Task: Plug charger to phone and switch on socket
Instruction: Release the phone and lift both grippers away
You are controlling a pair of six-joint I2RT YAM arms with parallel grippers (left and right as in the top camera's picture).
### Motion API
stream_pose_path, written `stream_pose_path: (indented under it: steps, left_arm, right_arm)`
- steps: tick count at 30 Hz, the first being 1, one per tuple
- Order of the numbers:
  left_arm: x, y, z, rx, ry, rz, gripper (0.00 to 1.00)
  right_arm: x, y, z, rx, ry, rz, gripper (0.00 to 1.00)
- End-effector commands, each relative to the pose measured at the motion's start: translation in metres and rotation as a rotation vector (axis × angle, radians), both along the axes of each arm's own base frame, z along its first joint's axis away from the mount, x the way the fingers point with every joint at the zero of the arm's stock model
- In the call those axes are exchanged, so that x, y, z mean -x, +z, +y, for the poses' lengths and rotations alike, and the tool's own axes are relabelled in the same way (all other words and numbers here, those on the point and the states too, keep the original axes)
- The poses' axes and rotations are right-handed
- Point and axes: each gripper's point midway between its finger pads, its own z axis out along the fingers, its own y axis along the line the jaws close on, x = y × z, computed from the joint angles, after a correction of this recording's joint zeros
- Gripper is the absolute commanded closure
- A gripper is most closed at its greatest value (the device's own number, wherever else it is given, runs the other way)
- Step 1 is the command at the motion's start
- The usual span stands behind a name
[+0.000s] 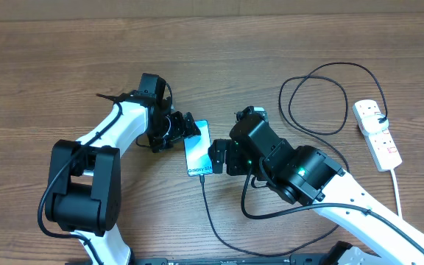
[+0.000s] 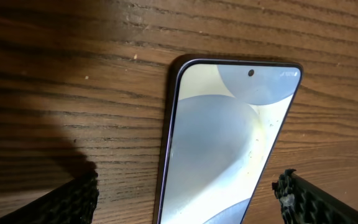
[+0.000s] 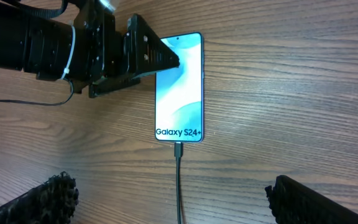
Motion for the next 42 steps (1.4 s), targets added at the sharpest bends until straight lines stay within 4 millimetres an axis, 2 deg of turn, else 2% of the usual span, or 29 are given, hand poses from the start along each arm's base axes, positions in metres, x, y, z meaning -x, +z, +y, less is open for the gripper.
stream_pose_path:
  steps: [1,3,6,8,13,17,20,24,28,35,39,42]
  left_arm:
    - [0.054,-0.072,0.056,-0.291,0.03,0.216,0.11]
    - [0.054,-0.072,0.056,-0.291,0.036,0.217,0.11]
    - [0.054,-0.072,0.056,-0.292,0.036,0.215,0.0]
    - [0.052,-0.07,0.059,-0.309,0.037,0.214,0.0]
    - [0.033,-0.045,0.071,-0.381,0.043,0.18,0.0]
    - [0.003,0.004,0.071,-0.389,0.052,0.058,0.0]
    - [-0.025,0.062,0.066,-0.353,0.077,-0.115,0.0]
    - [-0.039,0.141,0.064,-0.31,0.121,-0.345,0.0]
    - [-0.03,0.206,0.073,-0.327,0.167,-0.533,0.0]
    - [0.008,0.287,0.096,-0.407,0.252,-0.763,0.0]
    - [0.027,0.319,0.105,-0.404,0.297,-0.863,0.0]
    - [0.042,0.338,0.111,-0.396,0.325,-0.923,0.0]
  right_arm:
    - [-0.008,0.011,0.0,-0.009,-0.023,-0.035,0.0]
    - [-0.008,0.011,0.0,-0.009,-0.023,-0.035,0.0]
    - [-0.008,0.011,0.0,-0.01,-0.023,-0.035,0.0]
    - [-0.008,0.011,0.0,-0.017,-0.035,-0.03,0.0]
    - [-0.007,0.011,0.001,-0.039,-0.064,-0.01,0.0]
    - [-0.007,0.011,0.001,-0.04,-0.064,-0.011,0.0]
    - [-0.008,0.012,0.002,-0.047,-0.061,-0.011,0.0]
    - [-0.002,0.014,0.012,-0.092,-0.024,0.015,0.0]
    - [-0.002,0.016,0.016,-0.108,-0.015,0.016,0.0]
    - [-0.019,0.028,0.02,-0.137,-0.044,-0.069,0.0]
    - [-0.026,0.03,0.017,-0.126,-0.07,-0.101,0.0]
    - [-0.032,0.023,-0.001,-0.101,-0.198,-0.074,0.0]
